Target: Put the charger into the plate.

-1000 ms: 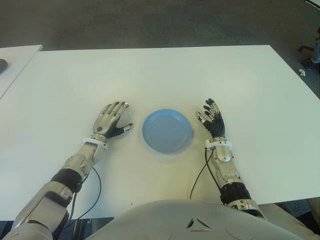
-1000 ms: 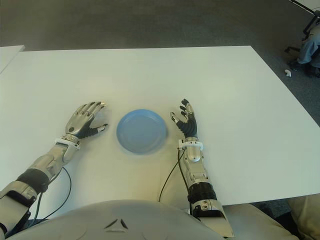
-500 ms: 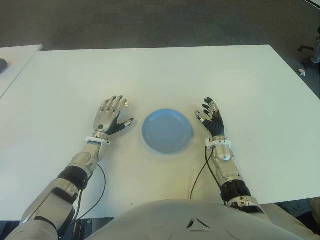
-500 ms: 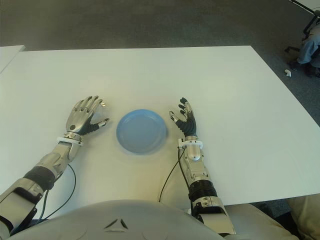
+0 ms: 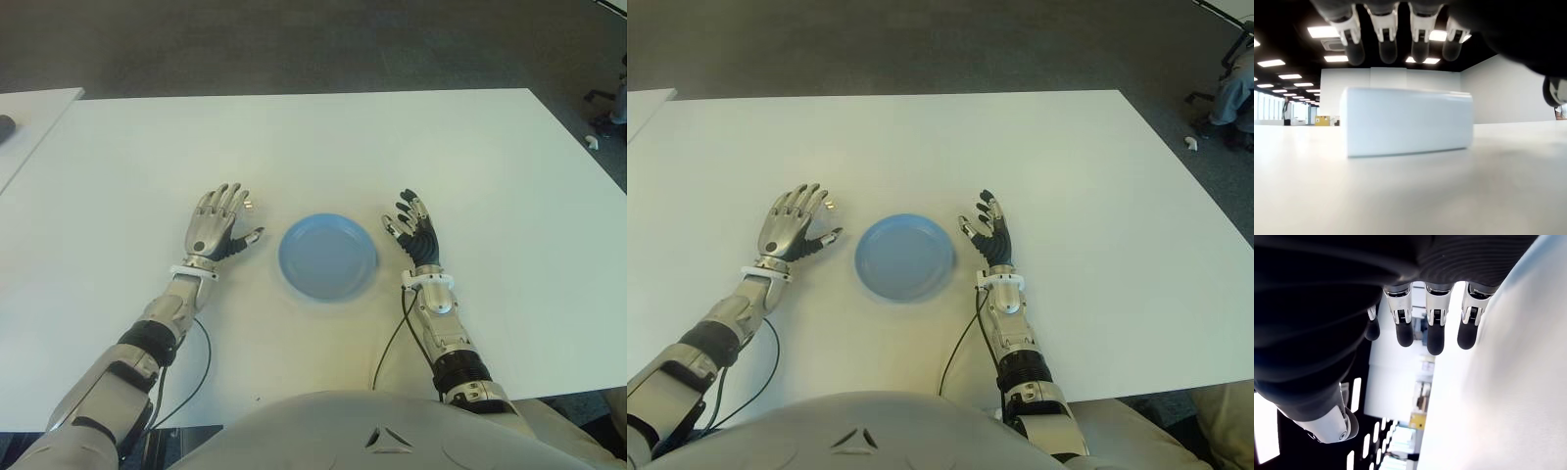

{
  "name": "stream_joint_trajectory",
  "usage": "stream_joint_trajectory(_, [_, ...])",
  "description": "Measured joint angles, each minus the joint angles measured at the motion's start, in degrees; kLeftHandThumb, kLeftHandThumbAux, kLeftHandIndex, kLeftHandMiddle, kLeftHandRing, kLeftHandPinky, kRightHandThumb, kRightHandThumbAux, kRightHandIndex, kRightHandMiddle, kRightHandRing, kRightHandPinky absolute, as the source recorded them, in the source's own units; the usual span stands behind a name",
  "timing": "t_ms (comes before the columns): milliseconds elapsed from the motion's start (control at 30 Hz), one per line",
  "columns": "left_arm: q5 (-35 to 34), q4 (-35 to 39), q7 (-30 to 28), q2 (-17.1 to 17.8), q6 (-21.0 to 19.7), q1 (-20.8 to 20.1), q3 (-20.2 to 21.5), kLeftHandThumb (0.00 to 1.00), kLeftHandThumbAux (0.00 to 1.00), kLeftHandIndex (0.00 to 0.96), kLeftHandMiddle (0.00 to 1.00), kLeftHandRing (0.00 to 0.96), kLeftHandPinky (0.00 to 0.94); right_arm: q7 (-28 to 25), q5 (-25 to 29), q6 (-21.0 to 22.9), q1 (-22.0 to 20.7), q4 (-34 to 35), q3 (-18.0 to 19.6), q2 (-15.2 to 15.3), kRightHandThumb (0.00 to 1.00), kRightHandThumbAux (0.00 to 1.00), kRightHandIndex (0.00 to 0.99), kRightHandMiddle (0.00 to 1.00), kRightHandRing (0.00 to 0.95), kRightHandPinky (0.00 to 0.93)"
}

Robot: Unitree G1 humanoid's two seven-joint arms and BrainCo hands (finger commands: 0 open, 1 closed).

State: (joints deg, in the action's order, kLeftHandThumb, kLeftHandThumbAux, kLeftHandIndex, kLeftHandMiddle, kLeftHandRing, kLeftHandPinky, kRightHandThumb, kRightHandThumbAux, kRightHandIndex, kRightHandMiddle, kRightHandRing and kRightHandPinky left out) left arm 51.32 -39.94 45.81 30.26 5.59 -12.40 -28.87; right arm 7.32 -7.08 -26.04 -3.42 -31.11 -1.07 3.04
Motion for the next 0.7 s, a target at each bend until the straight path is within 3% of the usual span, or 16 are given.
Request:
stream_joint_trajectory(500, [-0.05, -5.79, 1.84, -0.35, 1.28, -3.66, -1.28, 0.14, 0.165, 0.0, 0.0, 0.0, 0.0, -0.69, 0.1, -0.05, -0.14, -0.11, 0.01, 0.05, 0.251, 0.689, 0.072, 0.128, 0.138, 0.17])
stream_joint_trajectory(700, [-0.33, -12.33, 1.72, -0.32, 4.06, -7.02, -1.54, 0.161, 0.167, 0.0, 0.0, 0.0, 0.0, -0.91, 0.1, -0.31, -0.14, -0.17, 0.01, 0.09, 0.258, 0.703, 0.077, 0.136, 0.144, 0.181])
